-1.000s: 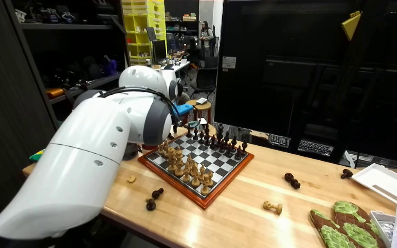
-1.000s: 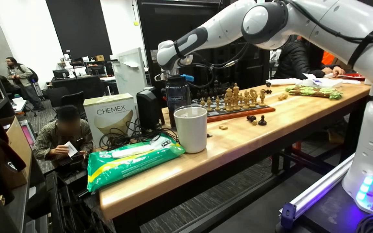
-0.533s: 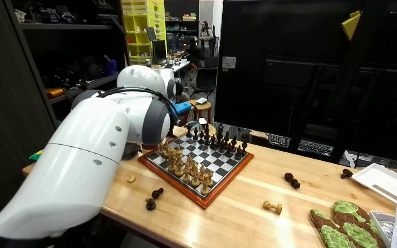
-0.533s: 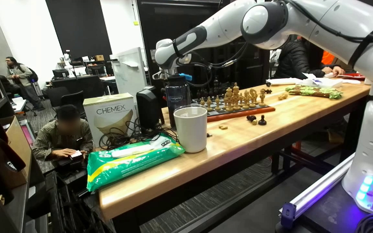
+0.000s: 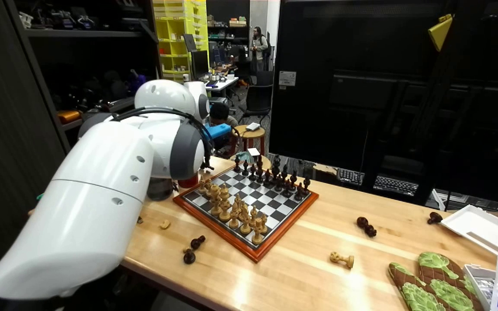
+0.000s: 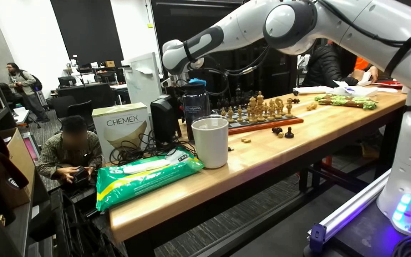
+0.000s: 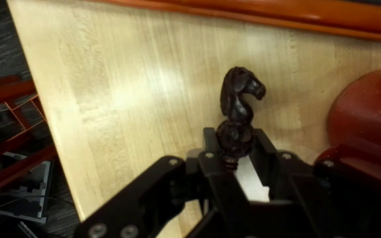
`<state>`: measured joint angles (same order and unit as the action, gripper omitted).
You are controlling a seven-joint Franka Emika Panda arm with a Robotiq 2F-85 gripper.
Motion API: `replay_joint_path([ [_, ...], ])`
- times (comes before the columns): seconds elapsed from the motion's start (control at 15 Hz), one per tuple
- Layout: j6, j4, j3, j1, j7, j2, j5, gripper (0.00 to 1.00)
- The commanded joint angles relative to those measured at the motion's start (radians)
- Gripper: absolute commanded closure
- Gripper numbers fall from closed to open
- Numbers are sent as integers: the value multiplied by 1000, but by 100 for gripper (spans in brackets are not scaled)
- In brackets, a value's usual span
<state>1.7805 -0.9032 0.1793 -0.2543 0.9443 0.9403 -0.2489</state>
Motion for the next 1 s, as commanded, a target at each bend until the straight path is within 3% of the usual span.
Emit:
replay_joint_path([
  [0.0, -76, 46, -40, -46, -43, -19, -62, 93],
  [0.53, -141, 125, -27, -17, -21, -43, -52, 93],
  [0.93, -240, 112, -6, 1, -52, -120, 0, 93],
])
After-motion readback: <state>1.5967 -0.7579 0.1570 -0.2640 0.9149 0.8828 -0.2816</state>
